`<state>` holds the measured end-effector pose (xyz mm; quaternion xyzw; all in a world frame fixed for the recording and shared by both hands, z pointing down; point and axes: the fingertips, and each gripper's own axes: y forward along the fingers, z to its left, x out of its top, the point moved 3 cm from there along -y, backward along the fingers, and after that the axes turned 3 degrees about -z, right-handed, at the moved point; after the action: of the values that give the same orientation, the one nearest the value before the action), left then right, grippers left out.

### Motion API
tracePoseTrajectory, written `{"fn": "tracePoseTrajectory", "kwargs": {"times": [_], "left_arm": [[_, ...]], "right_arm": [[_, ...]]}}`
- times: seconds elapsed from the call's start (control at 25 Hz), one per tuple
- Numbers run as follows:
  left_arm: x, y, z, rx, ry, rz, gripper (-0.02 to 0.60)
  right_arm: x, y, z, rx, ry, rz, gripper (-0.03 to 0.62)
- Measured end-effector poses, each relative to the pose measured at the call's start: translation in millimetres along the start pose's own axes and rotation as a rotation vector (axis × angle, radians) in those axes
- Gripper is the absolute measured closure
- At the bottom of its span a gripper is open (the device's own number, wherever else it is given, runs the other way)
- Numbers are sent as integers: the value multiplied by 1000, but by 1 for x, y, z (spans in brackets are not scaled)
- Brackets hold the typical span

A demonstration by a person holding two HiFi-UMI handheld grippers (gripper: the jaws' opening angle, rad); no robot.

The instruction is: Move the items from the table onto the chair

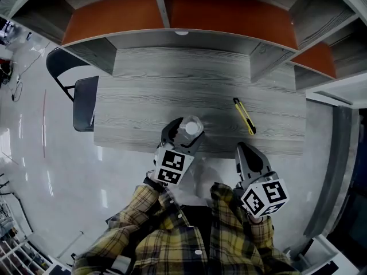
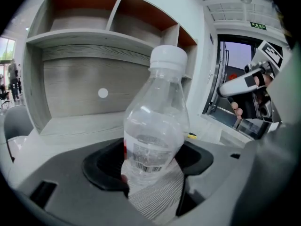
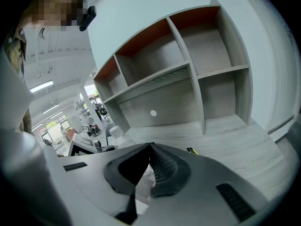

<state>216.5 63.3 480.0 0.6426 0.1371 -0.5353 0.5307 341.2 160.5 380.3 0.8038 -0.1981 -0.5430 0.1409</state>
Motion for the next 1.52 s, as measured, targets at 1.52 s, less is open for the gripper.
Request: {"fn": "tracePoseTrajectory", "kwargs": {"times": [1.52], "left_arm": [[-65, -317, 363, 562, -289, -189, 278]], "right_arm": [[-37, 201, 309, 350, -182, 152, 577]]}}
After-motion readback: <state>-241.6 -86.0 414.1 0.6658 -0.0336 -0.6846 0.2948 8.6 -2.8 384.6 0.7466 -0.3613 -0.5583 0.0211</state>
